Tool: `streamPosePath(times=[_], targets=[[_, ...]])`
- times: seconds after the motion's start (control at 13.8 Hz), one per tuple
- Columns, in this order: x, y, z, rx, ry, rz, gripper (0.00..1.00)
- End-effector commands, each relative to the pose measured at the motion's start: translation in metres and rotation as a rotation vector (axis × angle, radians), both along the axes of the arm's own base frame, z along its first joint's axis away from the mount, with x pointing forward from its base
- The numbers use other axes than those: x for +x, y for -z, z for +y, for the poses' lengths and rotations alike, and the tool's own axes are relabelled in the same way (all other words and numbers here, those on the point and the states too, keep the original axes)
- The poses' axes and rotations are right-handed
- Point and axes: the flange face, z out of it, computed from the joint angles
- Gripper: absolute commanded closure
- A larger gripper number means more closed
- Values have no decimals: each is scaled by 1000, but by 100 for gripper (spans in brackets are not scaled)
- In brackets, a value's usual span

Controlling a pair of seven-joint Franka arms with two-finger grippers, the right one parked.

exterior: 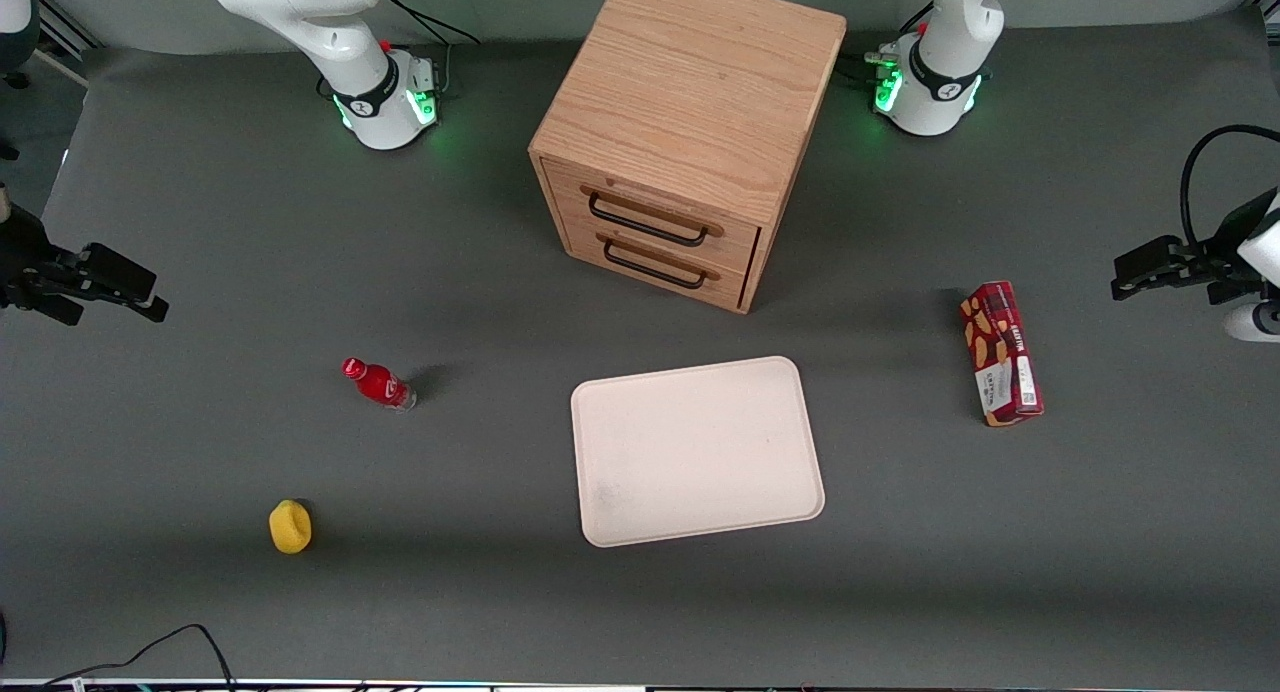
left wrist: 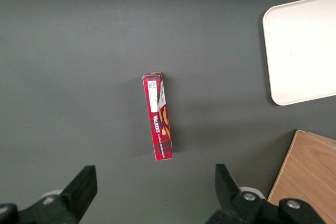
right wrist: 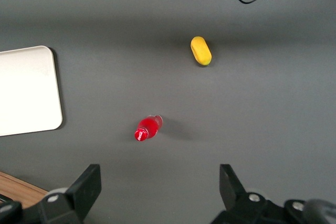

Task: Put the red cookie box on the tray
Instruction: 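Move the left gripper down over the upright red cookie box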

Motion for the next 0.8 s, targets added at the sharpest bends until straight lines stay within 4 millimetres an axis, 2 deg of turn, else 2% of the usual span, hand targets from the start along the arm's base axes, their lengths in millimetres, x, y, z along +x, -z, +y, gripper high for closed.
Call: streamPosePath(times=[0.0,0.14,0.22,0.36,0.51,0.58,0.72], targets=[[1,4,-7,-2,-1,12,0],[2,-2,-5,-2,-1,-1,0],[5,5,-4,6,1,6,0],[23,44,4,13,-12,50,0],[26,85,23,-6,-2,121,0],[27,113,40,-13,-29,144,0],[18,178,48,-21,-47,154,0]])
